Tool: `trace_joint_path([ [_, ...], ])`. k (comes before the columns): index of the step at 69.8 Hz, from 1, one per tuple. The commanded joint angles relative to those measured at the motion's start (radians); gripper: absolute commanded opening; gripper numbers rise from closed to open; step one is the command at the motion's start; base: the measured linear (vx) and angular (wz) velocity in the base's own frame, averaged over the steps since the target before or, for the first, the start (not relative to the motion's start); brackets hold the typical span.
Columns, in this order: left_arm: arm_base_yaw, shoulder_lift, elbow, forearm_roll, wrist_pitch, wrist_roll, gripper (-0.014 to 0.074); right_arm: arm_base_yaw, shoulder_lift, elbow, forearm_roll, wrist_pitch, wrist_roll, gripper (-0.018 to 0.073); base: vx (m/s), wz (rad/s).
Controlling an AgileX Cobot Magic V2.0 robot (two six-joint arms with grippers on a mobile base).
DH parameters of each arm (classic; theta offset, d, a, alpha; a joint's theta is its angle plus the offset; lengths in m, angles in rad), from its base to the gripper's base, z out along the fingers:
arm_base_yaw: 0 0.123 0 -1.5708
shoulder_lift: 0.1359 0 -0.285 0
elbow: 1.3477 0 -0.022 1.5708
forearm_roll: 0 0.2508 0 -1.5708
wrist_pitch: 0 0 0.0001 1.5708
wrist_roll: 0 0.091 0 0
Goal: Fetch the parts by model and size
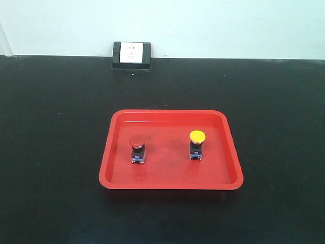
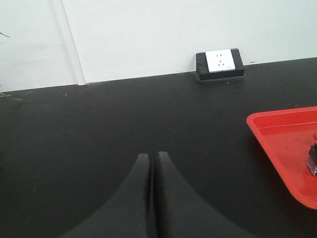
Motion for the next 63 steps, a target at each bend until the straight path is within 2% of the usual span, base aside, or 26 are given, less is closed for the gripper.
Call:
trace_joint_path([
  [1,0.0,0.015,-0.02,0.018,-0.068,-0.003,-0.0007,-0.001,0.009,-0.026,-0.031,-0.058,-0.003,-0.0006,0.0,0.0],
  [25,0.0,0.015,-0.02,0.018,-0.067,-0.003,-0.0007,-0.001,0.009,-0.026,-0.043,0.002,-0.003,-0.0006,0.0,0.0],
  [63,0.0,0.015,-0.02,0.018,-0.067,-0.003,-0.0007,-0.001,0.009,-0.026,-0.043,0.009,-0.003,-0.0006,0.0,0.0],
])
